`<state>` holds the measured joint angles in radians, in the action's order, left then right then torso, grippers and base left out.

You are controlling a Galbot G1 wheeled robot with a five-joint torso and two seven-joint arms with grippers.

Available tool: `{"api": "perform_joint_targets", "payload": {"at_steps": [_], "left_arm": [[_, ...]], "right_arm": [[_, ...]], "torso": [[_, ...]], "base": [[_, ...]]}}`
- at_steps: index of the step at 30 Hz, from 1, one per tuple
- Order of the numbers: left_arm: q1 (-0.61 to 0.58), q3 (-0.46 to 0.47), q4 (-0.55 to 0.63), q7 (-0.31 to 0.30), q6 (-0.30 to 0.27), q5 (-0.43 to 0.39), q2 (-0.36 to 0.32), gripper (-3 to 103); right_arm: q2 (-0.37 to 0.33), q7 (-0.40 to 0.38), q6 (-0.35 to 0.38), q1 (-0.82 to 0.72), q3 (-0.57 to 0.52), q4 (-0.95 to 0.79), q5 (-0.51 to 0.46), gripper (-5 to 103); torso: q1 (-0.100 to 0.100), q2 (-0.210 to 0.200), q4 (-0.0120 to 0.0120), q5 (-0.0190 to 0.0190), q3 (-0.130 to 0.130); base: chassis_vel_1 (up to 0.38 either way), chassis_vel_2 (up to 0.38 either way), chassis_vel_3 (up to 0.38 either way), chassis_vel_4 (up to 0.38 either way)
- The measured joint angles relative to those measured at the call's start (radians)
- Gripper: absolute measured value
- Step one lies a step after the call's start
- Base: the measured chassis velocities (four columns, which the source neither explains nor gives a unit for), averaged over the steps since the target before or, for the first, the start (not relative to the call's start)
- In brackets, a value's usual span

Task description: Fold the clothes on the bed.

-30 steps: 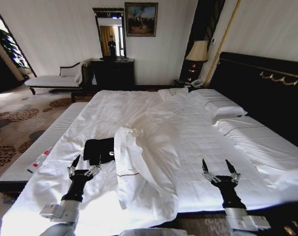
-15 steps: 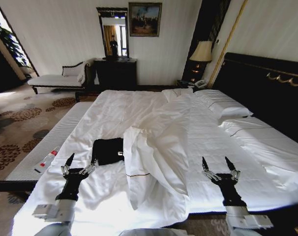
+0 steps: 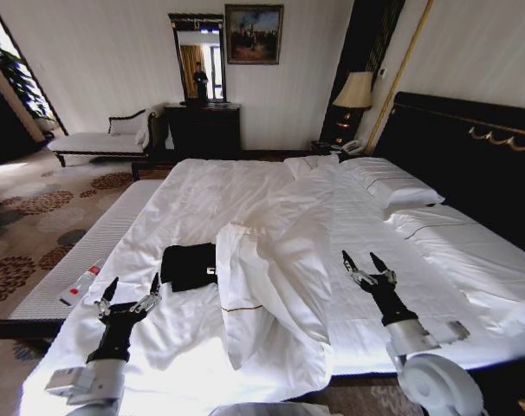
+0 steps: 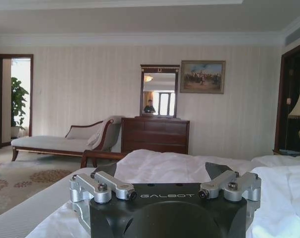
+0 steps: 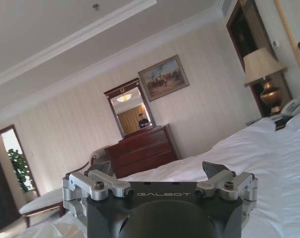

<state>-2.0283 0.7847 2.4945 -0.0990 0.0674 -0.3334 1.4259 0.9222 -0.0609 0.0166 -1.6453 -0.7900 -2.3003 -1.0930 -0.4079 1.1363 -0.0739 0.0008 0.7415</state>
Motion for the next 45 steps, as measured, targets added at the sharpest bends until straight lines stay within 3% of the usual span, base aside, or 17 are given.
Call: {"api": "perform_joint_targets", "payload": {"at_steps": [1, 3, 6, 9, 11, 12, 17, 22, 34, 45], "left_arm": [[-0.018, 0.004, 0.005, 0.0, -0.005, 0.011, 0.017, 100], [-0.023, 0.006, 0.005, 0.0, -0.008, 0.015, 0.023, 100], [-0.05, 0.009, 0.005, -0.014, -0.033, 0.057, 0.068, 100], [-0.06, 0.009, 0.005, -0.02, -0.04, 0.08, 0.085, 100], [-0.07, 0.009, 0.006, -0.03, -0.047, 0.104, 0.109, 100], [-0.07, 0.009, 0.006, -0.03, -0.047, 0.104, 0.109, 100], [-0.09, 0.009, 0.008, -0.045, -0.05, 0.13, 0.148, 100], [-0.098, 0.003, 0.008, -0.055, -0.042, 0.154, 0.172, 100], [-0.136, 0.001, 0.007, -0.089, -0.006, 0.141, 0.182, 100], [-0.127, -0.004, 0.006, -0.119, -0.043, 0.11, 0.184, 100]], "right_arm": [[-0.06, -0.012, 0.033, 0.049, 0.004, 0.009, -0.108, 100], [-0.079, -0.017, 0.044, 0.067, 0.008, 0.013, -0.142, 100], [-0.209, -0.106, 0.161, 0.245, 0.099, 0.045, -0.345, 100], [-0.241, -0.153, 0.209, 0.353, 0.179, 0.064, -0.408, 100], [-0.244, -0.249, 0.287, 0.547, 0.33, 0.095, -0.5, 100], [-0.244, -0.249, 0.287, 0.547, 0.33, 0.095, -0.5, 100], [-0.152, -0.348, 0.348, 0.807, 0.618, 0.198, -0.539, 100], [-0.082, -0.412, 0.399, 0.92, 0.749, 0.242, -0.542, 100], [0.024, -0.46, 0.455, 1.058, 0.903, 0.374, -0.527, 100], [0.124, -0.468, 0.451, 1.103, 0.965, 0.499, -0.465, 100]], "torso": [[0.0, 0.0, -0.0002, -0.0003, 0.0], [0.0, 0.0, -0.0002, -0.0002, 0.0], [0.0, 0.0, -0.0002, -0.0008, 0.0], [0.0, 0.0, -0.0006, -0.001, 0.0], [0.0, 0.0, -0.0003, -0.0009, 0.0], [0.0, 0.0, -0.0003, -0.0009, 0.0], [0.0, 0.0, -0.0003, -0.0008, 0.0], [0.0, 0.0, -0.0006, -0.0012, 0.0], [0.0, 0.0, -0.0004, -0.0011, 0.0], [0.0, 0.0, -0.0006, -0.0009, 0.0]], "base": [[0.0, 0.0, 0.0, 0.0], [0.0, 0.0, 0.0, 0.0], [0.0, 0.0, 0.0, 0.0], [0.0, 0.0, 0.0, 0.0], [0.0, 0.0, 0.0, 0.0], [0.0, 0.0, 0.0, 0.0], [0.0, 0.0, 0.0, 0.0], [0.0, 0.0, 0.0, 0.0], [0.0, 0.0, 0.0, 0.0], [0.0, 0.0, 0.0, 0.0]]}}
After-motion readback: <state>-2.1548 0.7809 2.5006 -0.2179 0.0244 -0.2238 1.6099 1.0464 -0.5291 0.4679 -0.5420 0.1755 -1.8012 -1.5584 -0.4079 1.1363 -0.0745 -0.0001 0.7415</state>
